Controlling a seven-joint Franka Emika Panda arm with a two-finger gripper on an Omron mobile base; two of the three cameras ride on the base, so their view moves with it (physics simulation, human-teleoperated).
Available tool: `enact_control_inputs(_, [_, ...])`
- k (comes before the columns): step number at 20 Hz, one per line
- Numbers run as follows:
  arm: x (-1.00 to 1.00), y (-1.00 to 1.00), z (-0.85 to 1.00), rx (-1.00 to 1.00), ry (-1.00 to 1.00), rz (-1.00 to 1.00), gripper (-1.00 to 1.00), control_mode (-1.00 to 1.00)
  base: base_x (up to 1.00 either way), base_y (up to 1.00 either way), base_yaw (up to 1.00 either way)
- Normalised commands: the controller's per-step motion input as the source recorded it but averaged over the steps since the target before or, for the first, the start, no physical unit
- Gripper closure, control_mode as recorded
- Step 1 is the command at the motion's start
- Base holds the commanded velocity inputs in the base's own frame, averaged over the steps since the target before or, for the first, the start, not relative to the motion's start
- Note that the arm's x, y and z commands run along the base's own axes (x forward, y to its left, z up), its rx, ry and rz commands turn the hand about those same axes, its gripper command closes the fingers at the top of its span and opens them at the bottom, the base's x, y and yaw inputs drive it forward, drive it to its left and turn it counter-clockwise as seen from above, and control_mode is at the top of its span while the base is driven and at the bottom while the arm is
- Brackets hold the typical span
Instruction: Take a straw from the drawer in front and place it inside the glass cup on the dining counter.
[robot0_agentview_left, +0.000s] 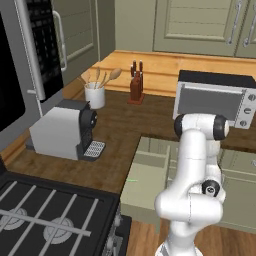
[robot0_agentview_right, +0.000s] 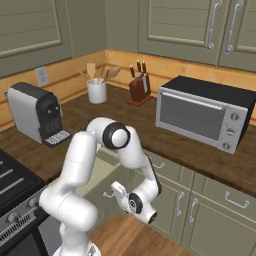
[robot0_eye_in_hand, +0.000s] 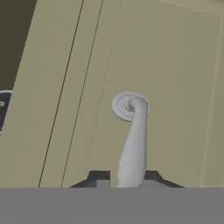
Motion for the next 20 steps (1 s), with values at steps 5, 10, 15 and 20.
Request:
enact_control_inputs(5, [-0.04, -1.0, 0.1, -0.03, 0.01, 0.0, 1.0, -1.0, 0.0, 0.0, 0.0])
enact_control_inputs(10, [-0.01, -0.86, 0.0, -0.09, 0.06, 0.01, -1.0, -1.0, 0.0, 0.0, 0.0])
enact_control_inputs(15, [-0.03, -0.76, 0.02, -0.13, 0.07, 0.0, -1.0, -1.0, 0.0, 0.0, 0.0])
enact_control_inputs(20, [-0.24, -0.45, 0.31, -0.21, 0.01, 0.0, -1.0, -1.0, 0.0, 0.0, 0.0])
